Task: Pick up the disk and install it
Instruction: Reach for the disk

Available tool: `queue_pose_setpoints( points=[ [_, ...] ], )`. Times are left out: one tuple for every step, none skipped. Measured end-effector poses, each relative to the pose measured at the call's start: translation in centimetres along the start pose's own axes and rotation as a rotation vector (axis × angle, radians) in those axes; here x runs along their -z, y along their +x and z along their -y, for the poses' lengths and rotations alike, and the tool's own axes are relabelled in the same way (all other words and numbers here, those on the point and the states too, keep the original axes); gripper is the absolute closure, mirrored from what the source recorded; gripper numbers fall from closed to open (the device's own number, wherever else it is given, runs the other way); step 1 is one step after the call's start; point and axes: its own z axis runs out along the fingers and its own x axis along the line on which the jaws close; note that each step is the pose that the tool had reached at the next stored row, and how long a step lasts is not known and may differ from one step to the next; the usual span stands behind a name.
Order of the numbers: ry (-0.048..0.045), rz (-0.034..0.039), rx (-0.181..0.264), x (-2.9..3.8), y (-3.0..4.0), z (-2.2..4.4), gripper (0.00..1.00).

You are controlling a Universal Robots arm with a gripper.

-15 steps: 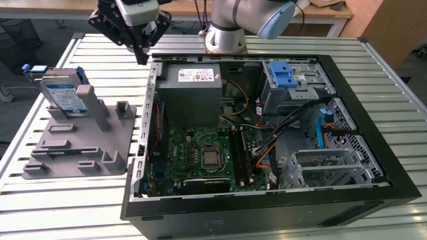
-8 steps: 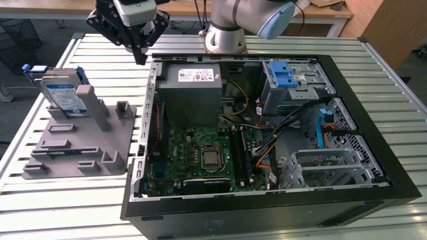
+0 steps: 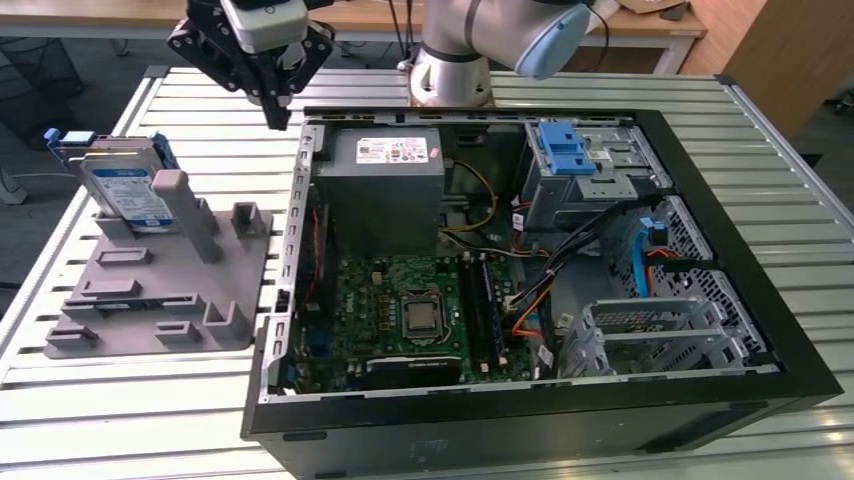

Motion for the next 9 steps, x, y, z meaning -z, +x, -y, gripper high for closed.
queue_pose_setpoints(
  points=[
    [0.0, 0.0, 0.0, 0.0, 0.05, 0.0, 0.89],
    [0.0, 0.0, 0.0, 0.0, 0.09, 0.01, 0.89],
    [0.0, 0.0, 0.0, 0.0, 0.13, 0.01, 0.89],
    [0.0, 0.0, 0.0, -0.01, 0.18, 0.01, 0.89],
    [0.0, 0.0, 0.0, -0.01, 0.22, 0.02, 0.89],
    [0.0, 0.0, 0.0, -0.01, 0.26, 0.02, 0.89],
    [0.0, 0.0, 0.0, -0.01, 0.3, 0.02, 0.89],
    [0.0, 0.0, 0.0, -0.01, 0.34, 0.03, 0.89],
    [0.0, 0.0, 0.0, -0.01, 0.38, 0.03, 0.89]
  ],
)
